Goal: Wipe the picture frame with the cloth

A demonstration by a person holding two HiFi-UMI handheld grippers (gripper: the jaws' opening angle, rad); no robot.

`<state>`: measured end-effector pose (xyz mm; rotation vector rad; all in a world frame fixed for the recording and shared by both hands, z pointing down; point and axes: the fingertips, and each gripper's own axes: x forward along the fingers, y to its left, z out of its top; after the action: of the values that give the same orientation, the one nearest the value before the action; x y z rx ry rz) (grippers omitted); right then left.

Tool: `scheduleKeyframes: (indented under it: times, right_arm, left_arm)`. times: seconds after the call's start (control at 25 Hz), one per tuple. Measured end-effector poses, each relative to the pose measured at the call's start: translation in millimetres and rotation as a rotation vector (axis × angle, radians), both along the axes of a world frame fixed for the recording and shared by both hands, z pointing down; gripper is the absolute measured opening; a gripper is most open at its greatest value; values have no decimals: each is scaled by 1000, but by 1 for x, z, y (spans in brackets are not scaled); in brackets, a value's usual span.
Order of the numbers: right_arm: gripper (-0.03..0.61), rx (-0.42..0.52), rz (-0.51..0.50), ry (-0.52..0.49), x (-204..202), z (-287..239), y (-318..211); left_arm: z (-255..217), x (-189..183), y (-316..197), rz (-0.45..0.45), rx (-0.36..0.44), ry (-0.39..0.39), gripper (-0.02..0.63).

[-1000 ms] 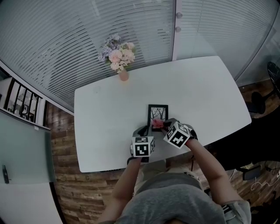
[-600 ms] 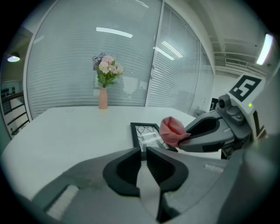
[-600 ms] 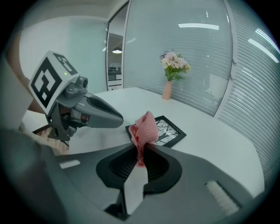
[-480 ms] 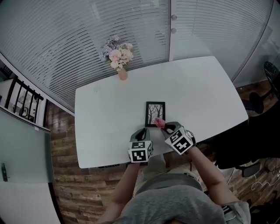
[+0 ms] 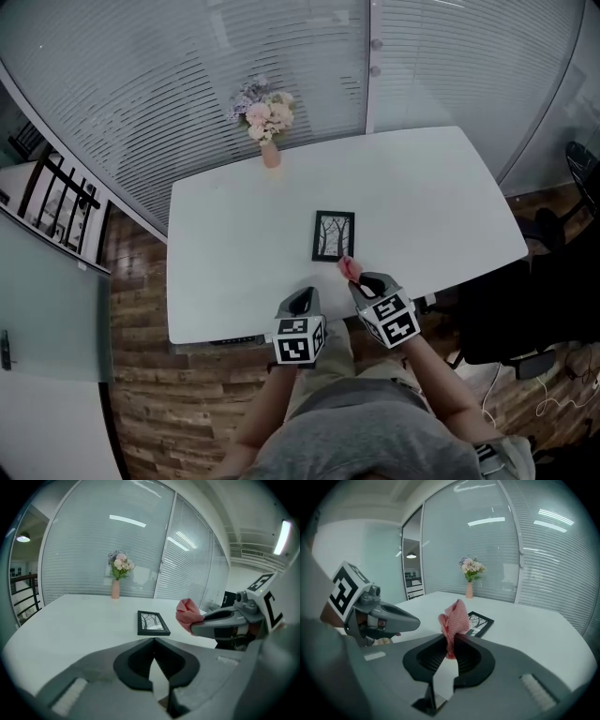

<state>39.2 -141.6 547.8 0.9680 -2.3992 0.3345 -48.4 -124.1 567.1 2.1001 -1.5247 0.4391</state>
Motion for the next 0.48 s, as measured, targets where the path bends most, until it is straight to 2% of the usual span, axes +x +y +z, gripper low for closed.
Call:
scheduleKeyframes:
  times: [0.48]
  right_arm:
    - [46,1,7,-66,-2,-8,61]
  left_arm:
    - [-17,8,59,13,34,36,2]
